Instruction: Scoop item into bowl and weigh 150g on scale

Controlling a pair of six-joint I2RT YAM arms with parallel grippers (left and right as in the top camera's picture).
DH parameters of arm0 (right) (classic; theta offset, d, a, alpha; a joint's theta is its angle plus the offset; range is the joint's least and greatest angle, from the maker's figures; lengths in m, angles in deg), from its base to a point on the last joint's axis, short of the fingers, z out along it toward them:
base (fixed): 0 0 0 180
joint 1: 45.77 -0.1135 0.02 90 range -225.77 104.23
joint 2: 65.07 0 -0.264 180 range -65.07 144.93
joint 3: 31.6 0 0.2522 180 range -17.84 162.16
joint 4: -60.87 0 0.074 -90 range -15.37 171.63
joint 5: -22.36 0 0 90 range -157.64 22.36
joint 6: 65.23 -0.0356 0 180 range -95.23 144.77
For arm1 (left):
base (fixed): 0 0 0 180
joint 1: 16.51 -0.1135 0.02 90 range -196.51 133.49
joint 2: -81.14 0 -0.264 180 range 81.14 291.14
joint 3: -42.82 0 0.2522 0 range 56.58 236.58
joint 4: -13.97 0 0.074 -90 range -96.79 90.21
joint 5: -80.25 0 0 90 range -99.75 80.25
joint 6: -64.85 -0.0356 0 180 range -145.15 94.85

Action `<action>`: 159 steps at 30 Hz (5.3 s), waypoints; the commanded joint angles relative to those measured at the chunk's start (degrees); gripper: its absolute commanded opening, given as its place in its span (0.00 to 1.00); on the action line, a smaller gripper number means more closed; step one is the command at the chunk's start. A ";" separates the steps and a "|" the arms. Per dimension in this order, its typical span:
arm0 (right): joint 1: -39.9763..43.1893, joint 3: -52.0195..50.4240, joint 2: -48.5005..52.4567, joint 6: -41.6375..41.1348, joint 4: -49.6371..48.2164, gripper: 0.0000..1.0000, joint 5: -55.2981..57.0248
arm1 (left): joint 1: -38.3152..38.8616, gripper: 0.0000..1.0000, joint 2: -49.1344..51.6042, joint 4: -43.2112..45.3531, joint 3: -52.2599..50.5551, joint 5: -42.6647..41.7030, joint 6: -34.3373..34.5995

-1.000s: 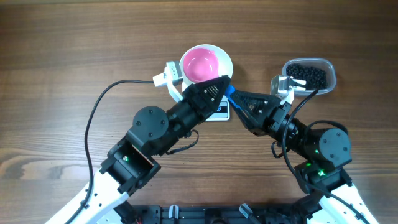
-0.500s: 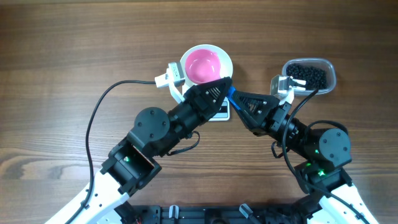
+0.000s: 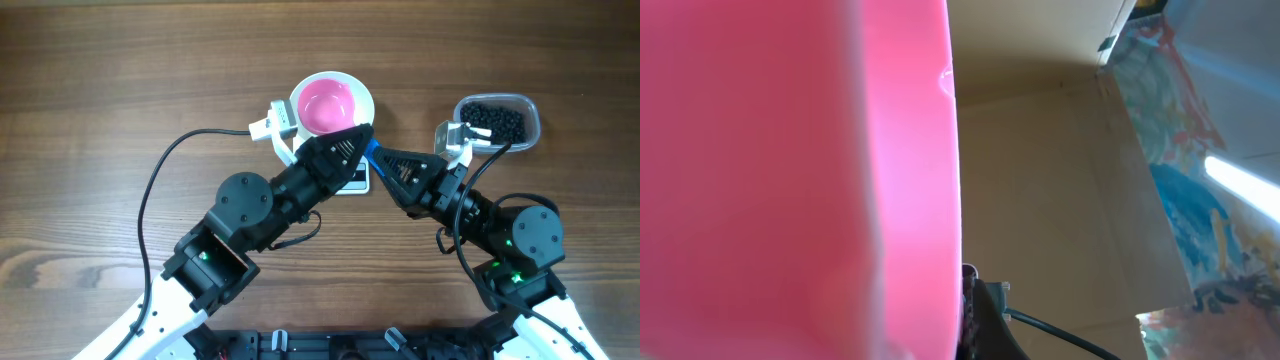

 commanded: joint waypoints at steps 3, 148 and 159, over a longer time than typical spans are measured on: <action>-0.31 1.31 0.04 0.04 0.42 0.12 -0.94 | 0.26 0.05 0.20 0.15 0.61 0.98 -1.31; 13.44 44.22 5.14 77.99 93.66 0.04 32.35 | -8.35 1.00 20.06 -51.82 7.48 8.50 -31.30; 13.44 44.22 5.14 78.05 93.83 0.04 32.37 | -3.85 1.00 25.62 -43.95 7.45 14.27 -31.30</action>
